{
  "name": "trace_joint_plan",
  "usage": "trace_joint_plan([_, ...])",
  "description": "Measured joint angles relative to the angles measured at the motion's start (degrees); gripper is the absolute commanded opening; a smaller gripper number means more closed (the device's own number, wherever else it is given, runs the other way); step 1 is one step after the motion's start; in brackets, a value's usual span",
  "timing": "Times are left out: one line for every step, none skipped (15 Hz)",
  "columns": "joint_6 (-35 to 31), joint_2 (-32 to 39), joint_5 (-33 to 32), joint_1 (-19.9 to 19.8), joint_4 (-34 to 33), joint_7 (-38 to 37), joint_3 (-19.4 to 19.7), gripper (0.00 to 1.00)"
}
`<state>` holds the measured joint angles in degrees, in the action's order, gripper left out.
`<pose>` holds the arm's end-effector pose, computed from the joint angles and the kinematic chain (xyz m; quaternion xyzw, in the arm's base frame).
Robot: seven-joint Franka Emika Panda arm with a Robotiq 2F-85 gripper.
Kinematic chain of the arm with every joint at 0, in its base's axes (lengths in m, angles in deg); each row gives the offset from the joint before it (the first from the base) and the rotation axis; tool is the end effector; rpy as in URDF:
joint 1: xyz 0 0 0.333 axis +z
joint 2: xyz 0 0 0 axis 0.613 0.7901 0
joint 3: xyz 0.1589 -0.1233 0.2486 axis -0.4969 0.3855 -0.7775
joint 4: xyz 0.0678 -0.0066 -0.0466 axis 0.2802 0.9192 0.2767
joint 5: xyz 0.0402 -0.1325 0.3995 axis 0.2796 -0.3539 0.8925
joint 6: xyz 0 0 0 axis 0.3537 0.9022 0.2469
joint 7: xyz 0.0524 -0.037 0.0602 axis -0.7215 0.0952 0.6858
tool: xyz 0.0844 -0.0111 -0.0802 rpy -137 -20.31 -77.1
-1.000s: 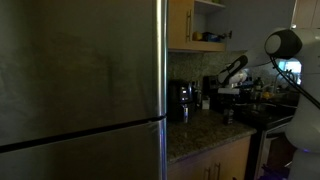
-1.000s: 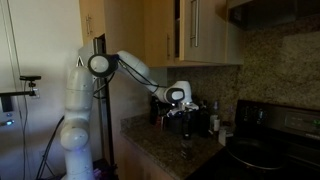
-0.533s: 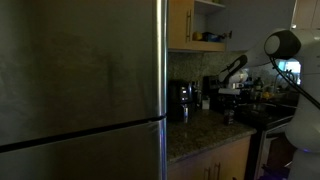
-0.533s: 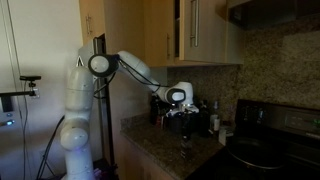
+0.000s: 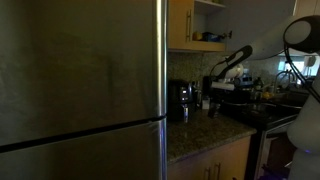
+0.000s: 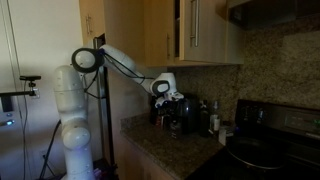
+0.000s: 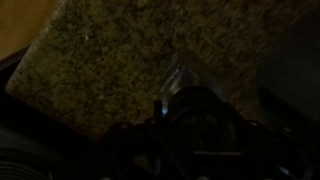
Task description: Move the container to the left side of the counter
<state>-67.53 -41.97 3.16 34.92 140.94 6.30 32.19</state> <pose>0.5593 -0.0890 0.3983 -0.9242 0.3680 -0.1007 0.0162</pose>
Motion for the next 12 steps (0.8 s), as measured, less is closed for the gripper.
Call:
trace_joint_plan([0.48, -3.23, 1.21, 0.69, 2.35, 1.93, -1.16, 0.27])
trace_joint_plan([1.08, -6.56, 2.48, 1.38, 4.75, 4.02, -2.28, 0.27])
trace_joint_plan([1.76, -9.88, 3.83, 2.04, 7.02, 6.14, -3.28, 0.52])
trace_joint_plan([2.11, -12.11, 4.21, 2.23, 8.35, 6.20, -3.99, 0.52])
trace_joint_plan([2.13, -12.81, 4.17, 2.16, 8.58, 5.81, -4.30, 0.52])
trace_joint_plan([2.11, -12.51, 4.17, 1.97, 8.48, 5.76, -4.25, 0.52])
trace_joint_plan([2.02, -11.67, 4.17, 1.63, 8.22, 5.77, -4.19, 0.27])
trace_joint_plan([1.96, -10.99, 4.17, 1.43, 8.17, 5.77, -4.19, 0.27])
trace_joint_plan([2.12, -10.58, 4.18, 1.42, 8.20, 6.06, -4.32, 0.27])
trace_joint_plan([2.92, -10.33, 5.07, 1.86, 8.48, 7.87, -4.87, 0.27])
trace_joint_plan([3.37, -10.47, 6.77, 2.92, 9.36, 9.41, -6.03, 0.27])
trace_joint_plan([3.45, -10.79, 8.46, 4.54, 10.36, 10.06, -7.71, 0.27])
